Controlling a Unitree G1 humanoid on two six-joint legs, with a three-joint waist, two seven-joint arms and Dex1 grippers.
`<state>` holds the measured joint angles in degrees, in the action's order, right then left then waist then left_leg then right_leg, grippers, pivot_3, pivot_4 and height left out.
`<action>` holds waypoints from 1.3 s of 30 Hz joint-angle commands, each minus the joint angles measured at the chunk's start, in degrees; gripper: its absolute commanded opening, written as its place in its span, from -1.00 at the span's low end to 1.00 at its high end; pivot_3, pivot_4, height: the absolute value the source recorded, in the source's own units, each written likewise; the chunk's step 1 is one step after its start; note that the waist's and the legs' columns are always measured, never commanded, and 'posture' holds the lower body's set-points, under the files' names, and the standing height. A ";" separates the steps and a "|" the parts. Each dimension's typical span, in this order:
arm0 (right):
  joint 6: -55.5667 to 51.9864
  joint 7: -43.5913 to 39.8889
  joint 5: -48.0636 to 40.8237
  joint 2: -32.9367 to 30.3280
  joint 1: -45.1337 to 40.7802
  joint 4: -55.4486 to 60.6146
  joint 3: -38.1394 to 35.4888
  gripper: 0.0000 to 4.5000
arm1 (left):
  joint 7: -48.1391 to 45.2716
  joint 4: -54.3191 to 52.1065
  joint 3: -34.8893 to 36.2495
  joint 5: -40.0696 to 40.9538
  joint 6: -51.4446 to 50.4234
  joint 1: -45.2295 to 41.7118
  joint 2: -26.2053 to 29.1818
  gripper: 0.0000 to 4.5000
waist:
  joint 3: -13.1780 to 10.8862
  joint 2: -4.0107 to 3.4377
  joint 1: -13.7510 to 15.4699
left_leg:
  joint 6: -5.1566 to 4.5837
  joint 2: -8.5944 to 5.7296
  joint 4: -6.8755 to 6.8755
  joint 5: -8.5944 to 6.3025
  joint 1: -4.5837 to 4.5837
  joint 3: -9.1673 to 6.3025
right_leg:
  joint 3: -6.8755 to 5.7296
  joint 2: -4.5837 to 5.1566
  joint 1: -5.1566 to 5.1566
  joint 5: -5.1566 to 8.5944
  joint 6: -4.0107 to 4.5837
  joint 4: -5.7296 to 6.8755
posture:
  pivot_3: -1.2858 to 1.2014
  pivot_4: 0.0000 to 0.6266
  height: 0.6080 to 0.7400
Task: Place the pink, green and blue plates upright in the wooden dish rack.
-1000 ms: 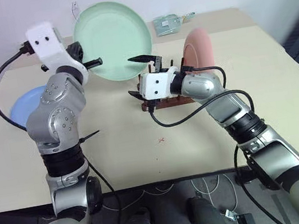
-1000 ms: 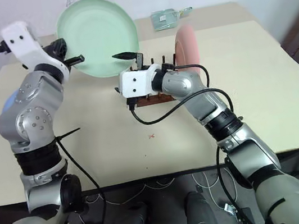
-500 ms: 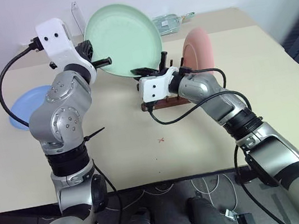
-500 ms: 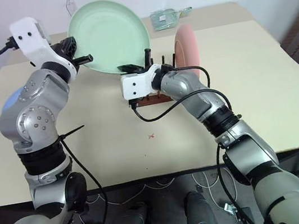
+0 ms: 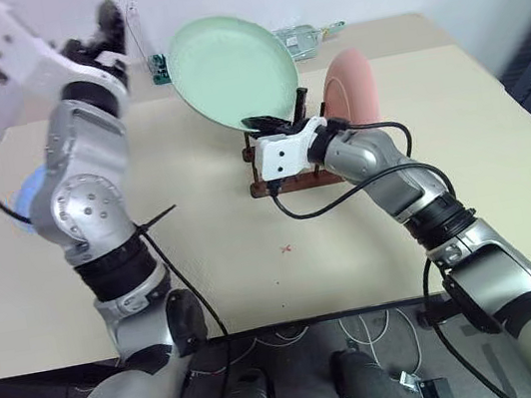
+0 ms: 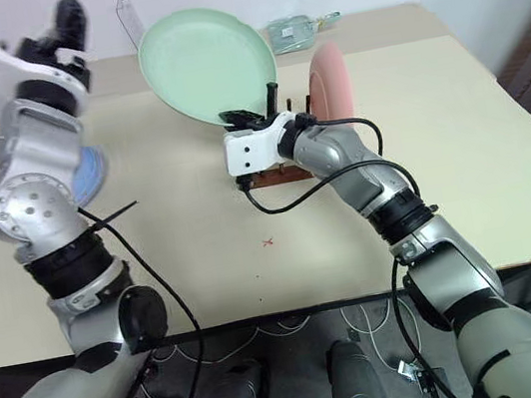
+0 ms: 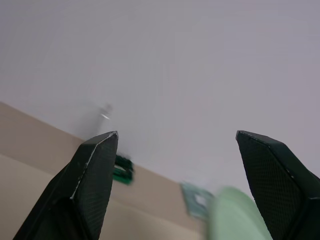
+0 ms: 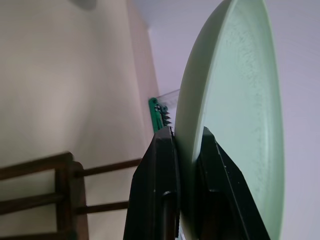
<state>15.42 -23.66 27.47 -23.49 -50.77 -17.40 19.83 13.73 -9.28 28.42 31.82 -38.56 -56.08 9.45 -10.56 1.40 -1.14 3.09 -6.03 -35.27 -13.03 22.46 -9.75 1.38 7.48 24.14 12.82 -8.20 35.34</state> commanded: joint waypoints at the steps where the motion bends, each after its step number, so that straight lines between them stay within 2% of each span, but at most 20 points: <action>1: -4.11 -2.83 -9.33 1.16 2.09 8.88 -6.09 -1.00 | -3.46 1.74 0.21 -4.18 6.40 0.42 7.12 0.78 | -0.01 0.03 0.02 | 0.00 0.00 0.00 0.00 0.01 0.00 | 0.00 0.00 0.00 0.00 0.00 0.00 | 0.03 -0.52 1.00; 3: -8.77 -5.08 -15.28 2.48 4.41 14.19 -8.80 -1.00 | -6.66 4.19 -2.19 -8.08 7.95 3.44 12.60 0.78 | -0.01 0.01 -0.26 | 0.00 0.02 0.03 0.00 0.00 0.00 | 0.04 -0.04 0.02 0.00 0.00 -0.01 | 0.03 -0.52 1.00; 7: -22.17 -7.79 -29.77 6.66 8.10 24.72 -14.28 -1.00 | -15.26 7.05 -8.12 -11.58 8.67 11.02 18.71 0.78 | 0.01 -0.03 0.00 | -0.01 0.04 0.04 0.00 -0.02 -0.01 | 0.05 -0.08 0.01 0.00 0.01 0.03 | 0.03 -0.52 1.00; 12: -42.54 -6.11 -51.60 11.61 10.70 35.18 -23.61 -1.00 | -28.05 5.86 -15.54 -11.38 8.80 20.83 20.89 0.78 | 0.01 -0.03 0.18 | -0.27 0.05 0.01 -0.15 0.00 -0.10 | 0.04 -0.10 0.01 -0.06 0.10 0.07 | 0.03 -0.52 1.00; 15: -50.26 -3.53 -58.82 12.72 11.52 37.35 -26.37 -1.00 | -36.19 0.32 -20.98 -10.95 10.82 26.37 21.51 0.78 | 0.00 -0.05 0.13 | -0.28 0.09 0.05 -0.16 0.00 -0.09 | 0.05 -0.10 0.06 -0.07 0.12 0.07 | 0.03 -0.52 1.00; 21: -57.66 5.18 -66.83 15.62 9.98 35.94 -31.92 -1.00 | -45.35 -5.83 -25.35 -8.24 11.48 32.98 20.68 0.78 | -0.02 -0.23 -0.12 | -0.28 0.37 0.13 -0.16 0.00 0.04 | 0.06 -0.23 0.19 -0.16 0.28 0.10 | 0.03 -0.52 1.00; 25: -58.82 8.04 -68.15 15.24 8.70 33.97 -33.27 -1.00 | -49.75 -9.74 -26.56 -5.10 10.29 35.46 20.27 0.78 | -0.04 -0.27 -0.03 | -0.28 0.54 0.12 -0.16 -0.01 0.11 | 0.07 -0.39 0.20 -0.21 0.36 0.06 | 0.03 -0.52 1.00; 39: -61.02 14.76 -70.05 15.31 6.71 28.91 -34.29 -1.00 | -50.91 -13.90 -27.96 -3.38 8.09 37.07 18.47 0.78 | -0.05 -0.32 -0.05 | -0.28 0.73 0.11 -0.16 -0.01 0.16 | 0.08 -0.60 0.20 -0.28 0.47 0.00 | 0.03 -0.52 1.00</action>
<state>-45.84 -9.50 -41.44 -8.41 -41.84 10.86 -13.70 -37.17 -20.58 0.35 27.87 -30.77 -18.70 28.00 -10.61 1.08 -1.19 2.82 -5.29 -35.16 -13.19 22.46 -9.58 1.47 6.88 24.34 12.53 -7.72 35.34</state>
